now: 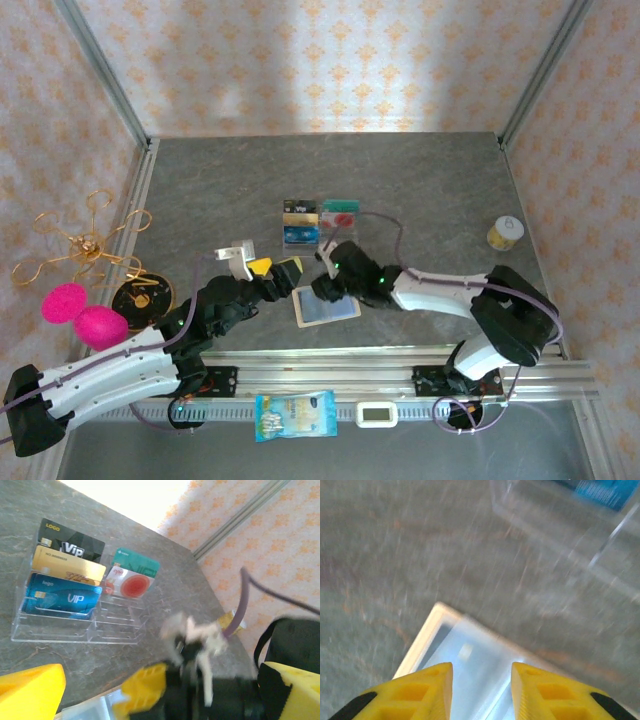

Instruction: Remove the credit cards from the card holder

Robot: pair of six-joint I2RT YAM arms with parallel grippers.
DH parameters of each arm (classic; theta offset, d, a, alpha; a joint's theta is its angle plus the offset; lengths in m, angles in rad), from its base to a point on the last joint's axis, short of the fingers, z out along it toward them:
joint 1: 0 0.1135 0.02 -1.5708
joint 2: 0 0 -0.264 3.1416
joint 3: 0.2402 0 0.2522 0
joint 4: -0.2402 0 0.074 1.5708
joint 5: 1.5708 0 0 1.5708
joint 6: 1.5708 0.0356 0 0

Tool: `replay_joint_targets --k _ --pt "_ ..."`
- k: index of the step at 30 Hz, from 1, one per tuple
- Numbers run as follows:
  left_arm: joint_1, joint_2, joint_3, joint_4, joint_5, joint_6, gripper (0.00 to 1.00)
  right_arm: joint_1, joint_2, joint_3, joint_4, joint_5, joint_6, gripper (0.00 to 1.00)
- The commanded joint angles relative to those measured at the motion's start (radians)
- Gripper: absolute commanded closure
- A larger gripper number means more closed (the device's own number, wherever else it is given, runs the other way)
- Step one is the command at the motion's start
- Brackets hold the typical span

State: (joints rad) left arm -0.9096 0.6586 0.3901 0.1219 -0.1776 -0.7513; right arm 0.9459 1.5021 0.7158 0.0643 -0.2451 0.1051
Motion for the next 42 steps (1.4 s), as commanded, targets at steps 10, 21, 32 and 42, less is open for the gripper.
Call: replay_joint_targets --k 10,21,32,42 --pt "0.008 0.028 -0.024 0.006 0.051 -0.043 0.07 0.186 0.129 0.072 -0.034 0.275 0.117 0.65" --pt "0.012 0.044 -0.022 -0.040 0.044 -0.049 0.12 0.255 0.274 0.129 -0.110 0.317 0.150 0.69" --pt "0.011 0.117 -0.025 -0.062 0.032 -0.074 0.22 0.255 0.154 -0.007 0.155 0.308 0.274 1.00" --pt "0.012 0.203 -0.049 -0.017 0.049 -0.102 0.49 0.255 0.036 -0.165 0.376 0.359 0.369 1.00"
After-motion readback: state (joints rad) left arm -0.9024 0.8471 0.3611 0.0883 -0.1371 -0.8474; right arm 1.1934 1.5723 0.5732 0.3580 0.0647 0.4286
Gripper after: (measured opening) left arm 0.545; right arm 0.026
